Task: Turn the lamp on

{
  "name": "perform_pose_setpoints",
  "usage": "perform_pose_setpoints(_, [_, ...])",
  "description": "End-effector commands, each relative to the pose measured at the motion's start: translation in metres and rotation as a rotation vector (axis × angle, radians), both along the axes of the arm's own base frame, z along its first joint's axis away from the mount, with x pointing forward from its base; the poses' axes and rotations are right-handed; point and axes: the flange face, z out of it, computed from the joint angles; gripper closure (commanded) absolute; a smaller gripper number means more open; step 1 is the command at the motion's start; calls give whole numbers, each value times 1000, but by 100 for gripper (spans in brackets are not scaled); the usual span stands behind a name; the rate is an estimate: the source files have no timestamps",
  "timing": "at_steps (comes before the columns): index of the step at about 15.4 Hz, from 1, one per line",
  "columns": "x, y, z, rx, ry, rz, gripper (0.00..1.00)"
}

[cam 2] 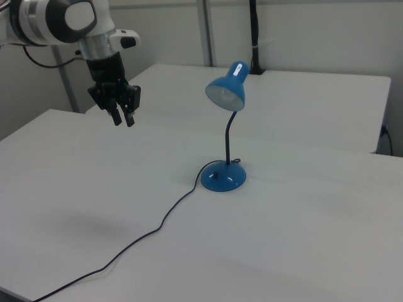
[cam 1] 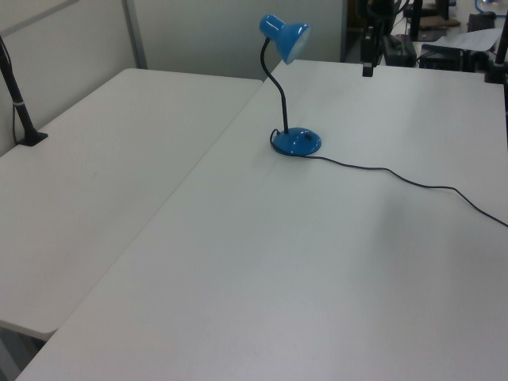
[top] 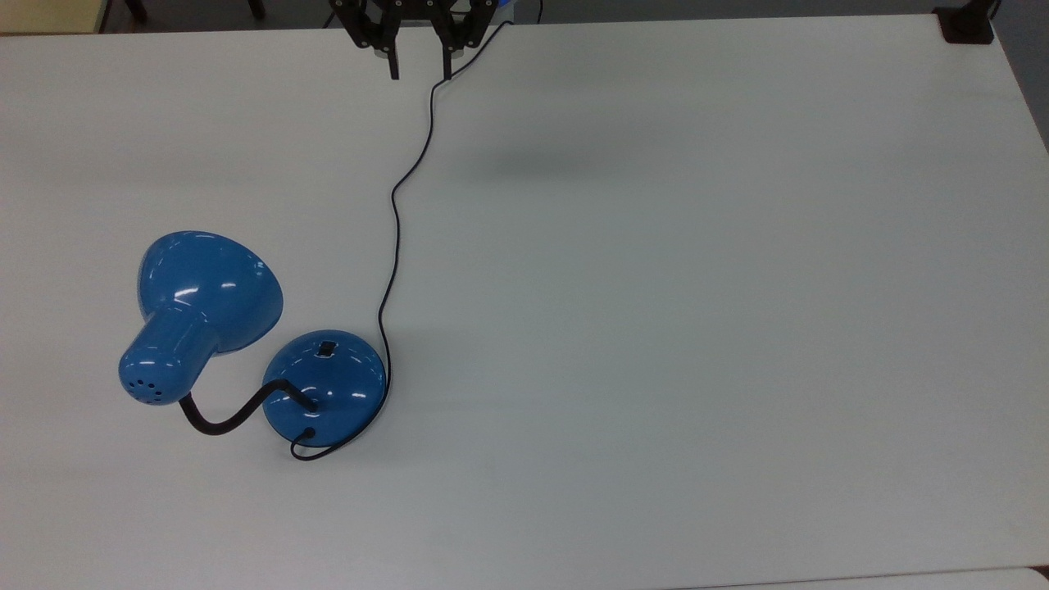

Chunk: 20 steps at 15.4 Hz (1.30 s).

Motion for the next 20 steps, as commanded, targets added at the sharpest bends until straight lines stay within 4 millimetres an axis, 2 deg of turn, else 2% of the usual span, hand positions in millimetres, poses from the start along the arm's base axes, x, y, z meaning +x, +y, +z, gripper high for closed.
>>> perform_pose_setpoints(1, [-1,0,2,-16,27,31,100])
perform_pose_setpoints(8, [0,-1,2,-10,24,30,100])
perform_pose_setpoints(10, [2,-9,-1,-9,27,10,100])
perform_pose_setpoints(15, [16,-50,-31,-15,63,-59,100])
perform_pose_setpoints(20, [52,-101,-74,-13,-39,-118,100])
